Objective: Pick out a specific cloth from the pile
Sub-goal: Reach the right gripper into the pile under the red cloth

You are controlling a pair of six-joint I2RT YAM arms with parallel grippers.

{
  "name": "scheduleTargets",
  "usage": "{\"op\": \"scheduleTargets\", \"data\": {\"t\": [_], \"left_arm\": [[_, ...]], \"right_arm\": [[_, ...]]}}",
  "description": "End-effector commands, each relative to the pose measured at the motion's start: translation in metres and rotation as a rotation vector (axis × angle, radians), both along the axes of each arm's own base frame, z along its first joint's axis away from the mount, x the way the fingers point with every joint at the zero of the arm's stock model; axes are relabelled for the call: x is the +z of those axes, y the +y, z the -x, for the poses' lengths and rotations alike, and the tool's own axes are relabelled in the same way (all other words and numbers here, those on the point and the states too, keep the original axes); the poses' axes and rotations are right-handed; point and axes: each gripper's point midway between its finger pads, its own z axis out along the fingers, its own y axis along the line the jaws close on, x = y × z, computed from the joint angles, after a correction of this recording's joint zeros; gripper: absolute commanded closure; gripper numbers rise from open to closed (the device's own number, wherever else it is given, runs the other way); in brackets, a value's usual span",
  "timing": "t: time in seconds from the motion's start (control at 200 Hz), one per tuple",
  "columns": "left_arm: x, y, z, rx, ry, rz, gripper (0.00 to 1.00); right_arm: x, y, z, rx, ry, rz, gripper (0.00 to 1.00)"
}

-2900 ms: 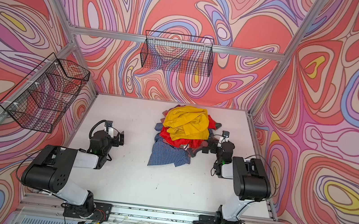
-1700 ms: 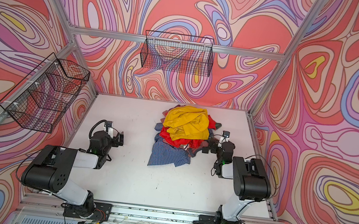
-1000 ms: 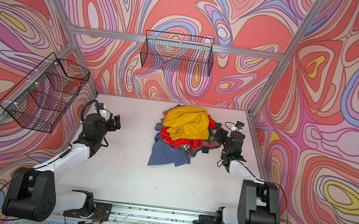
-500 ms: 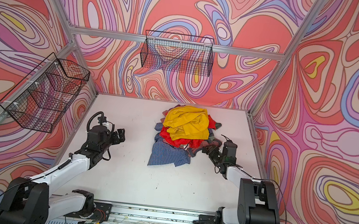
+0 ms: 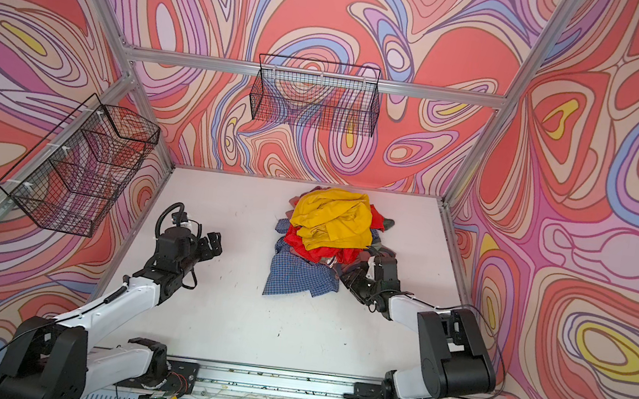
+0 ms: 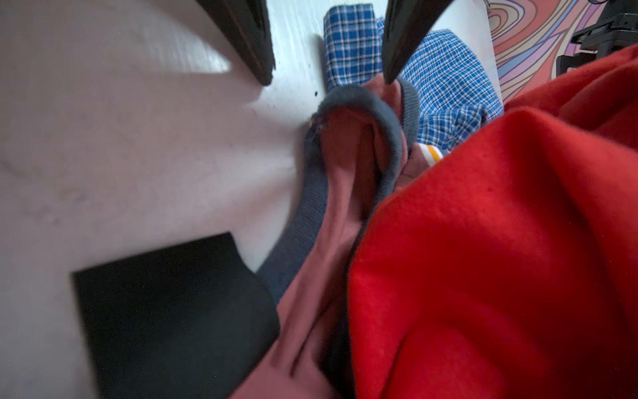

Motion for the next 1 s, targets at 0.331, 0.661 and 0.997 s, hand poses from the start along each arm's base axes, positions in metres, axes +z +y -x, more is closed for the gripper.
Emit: {"op": "scheduleTargets", "data": {"t": [0.331, 0.661, 0.997], "left_arm": [[0.001, -0.002, 0.007, -0.001, -0.002, 0.021, 0.08], [0.0, 0.0, 0.012, 0.007, 0.011, 0.013, 0.08], [0.001, -0.008, 0.01, -0.032, 0.027, 0.007, 0.09]], "right_arm": [[-0.003, 0.013, -0.034, -0.001, -0.042, -0.02, 0.46], [-0.003, 0.021, -0.036, 0.003, -0.062, -0.053, 0.72], [0.044, 0.021, -0.042, 0.0, -0.223, -0.069, 1.0]]}}
